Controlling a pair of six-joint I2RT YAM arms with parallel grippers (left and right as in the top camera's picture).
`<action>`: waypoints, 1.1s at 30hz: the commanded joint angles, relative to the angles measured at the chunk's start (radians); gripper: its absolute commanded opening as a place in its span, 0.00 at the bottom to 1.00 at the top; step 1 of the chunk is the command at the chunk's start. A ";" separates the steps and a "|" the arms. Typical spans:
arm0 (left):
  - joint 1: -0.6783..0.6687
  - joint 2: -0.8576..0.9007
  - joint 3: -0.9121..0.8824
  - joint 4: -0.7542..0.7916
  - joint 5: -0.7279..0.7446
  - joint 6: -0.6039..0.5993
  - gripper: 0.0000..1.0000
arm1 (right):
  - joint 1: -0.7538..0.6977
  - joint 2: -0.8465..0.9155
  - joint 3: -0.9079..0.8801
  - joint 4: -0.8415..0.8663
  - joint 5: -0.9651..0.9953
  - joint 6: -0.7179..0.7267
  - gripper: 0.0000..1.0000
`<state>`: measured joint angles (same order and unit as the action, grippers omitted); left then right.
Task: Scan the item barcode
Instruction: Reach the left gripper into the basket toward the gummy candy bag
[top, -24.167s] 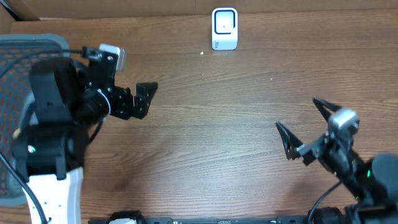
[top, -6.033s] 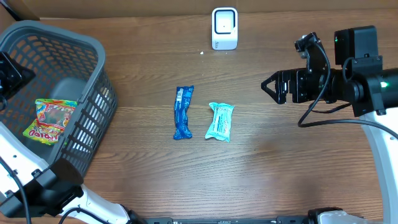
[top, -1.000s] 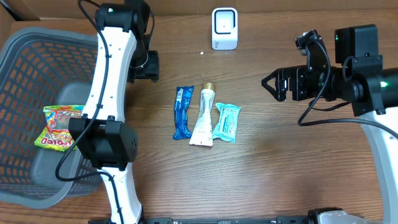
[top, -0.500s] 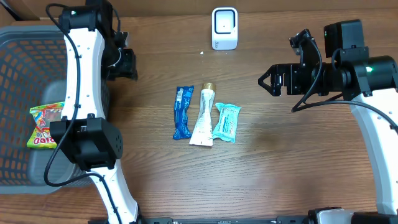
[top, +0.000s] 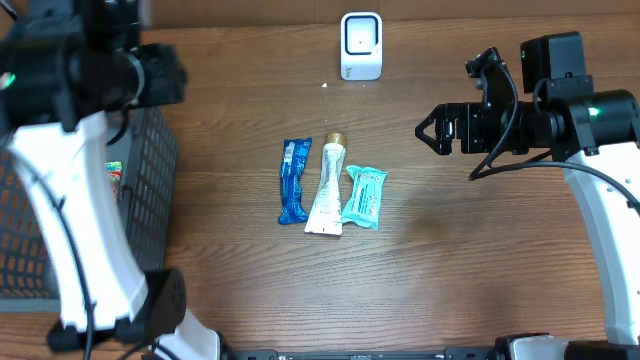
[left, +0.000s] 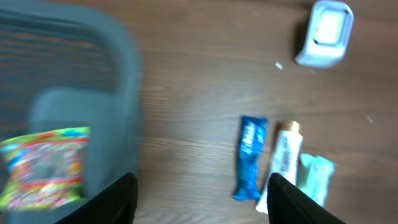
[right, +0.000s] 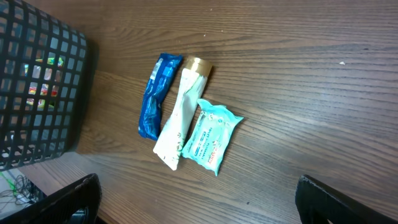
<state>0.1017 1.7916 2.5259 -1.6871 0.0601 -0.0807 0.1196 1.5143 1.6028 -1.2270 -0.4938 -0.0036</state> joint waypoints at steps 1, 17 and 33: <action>0.083 -0.105 -0.092 -0.003 -0.176 -0.071 0.59 | 0.005 -0.004 0.026 -0.001 -0.008 0.001 1.00; 0.532 -0.129 -0.744 0.478 -0.167 -0.062 0.60 | 0.005 -0.004 0.026 0.013 -0.006 -0.003 1.00; 0.533 -0.127 -1.341 1.053 -0.198 0.182 0.85 | 0.005 -0.004 0.026 0.025 -0.003 -0.003 1.00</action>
<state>0.6350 1.6703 1.2434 -0.6888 -0.1253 0.0139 0.1196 1.5143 1.6028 -1.2049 -0.4938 -0.0036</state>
